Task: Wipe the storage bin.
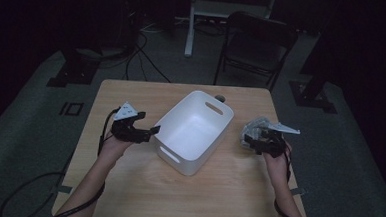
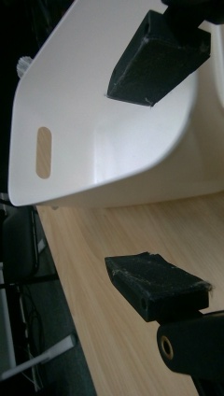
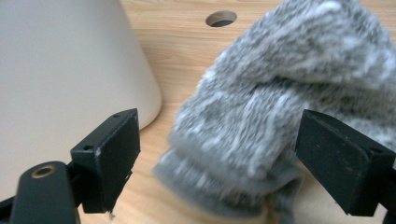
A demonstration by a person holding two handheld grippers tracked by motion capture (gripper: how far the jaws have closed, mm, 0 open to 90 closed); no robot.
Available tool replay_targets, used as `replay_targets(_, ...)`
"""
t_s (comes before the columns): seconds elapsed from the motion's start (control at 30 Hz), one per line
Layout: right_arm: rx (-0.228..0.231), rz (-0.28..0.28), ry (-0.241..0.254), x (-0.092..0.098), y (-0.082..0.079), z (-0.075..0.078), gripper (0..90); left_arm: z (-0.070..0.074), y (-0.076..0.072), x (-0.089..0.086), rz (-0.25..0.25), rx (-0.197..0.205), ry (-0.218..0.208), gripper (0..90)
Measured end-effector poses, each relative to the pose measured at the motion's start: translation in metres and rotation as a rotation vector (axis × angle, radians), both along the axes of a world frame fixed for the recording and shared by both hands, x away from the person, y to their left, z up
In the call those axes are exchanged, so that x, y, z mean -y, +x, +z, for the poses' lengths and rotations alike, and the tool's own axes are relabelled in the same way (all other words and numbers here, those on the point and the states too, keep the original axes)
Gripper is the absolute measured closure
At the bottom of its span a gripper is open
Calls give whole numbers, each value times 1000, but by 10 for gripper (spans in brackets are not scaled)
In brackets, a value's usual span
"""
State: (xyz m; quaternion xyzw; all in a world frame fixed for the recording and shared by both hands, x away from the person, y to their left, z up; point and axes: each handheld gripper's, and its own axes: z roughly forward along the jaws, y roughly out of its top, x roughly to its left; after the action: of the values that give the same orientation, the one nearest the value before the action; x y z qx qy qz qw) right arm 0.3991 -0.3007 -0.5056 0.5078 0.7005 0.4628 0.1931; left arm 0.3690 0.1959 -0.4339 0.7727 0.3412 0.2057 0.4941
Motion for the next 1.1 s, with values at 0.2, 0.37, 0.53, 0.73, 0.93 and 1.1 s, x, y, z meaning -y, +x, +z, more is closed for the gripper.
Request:
replay_targets(0.2, 12, 22, 23, 0, -21, -2, 137, -7, -8, -11, 11, -12, -9, 164)
replay_targets(0.37, 25, 51, 28, -5, -33, -2, 137, -3, -20, -17, 19, 27, -32, 164)
replay_targets(0.53, 32, 83, 42, -13, -40, -2, 138, 3, -28, -20, 11, 41, -31, 164)
replay_targets(0.73, 30, 114, 43, -20, -45, -1, 137, 4, -37, -28, 12, 43, -61, 164)
replay_targets(0.93, 31, 140, 46, -26, -49, -1, 137, -1, -44, -37, 43, 50, -37, 164)
replay_targets(1.1, 23, 164, 37, -31, -51, -3, 137, -8, -50, -47, 58, 43, -33, 164)
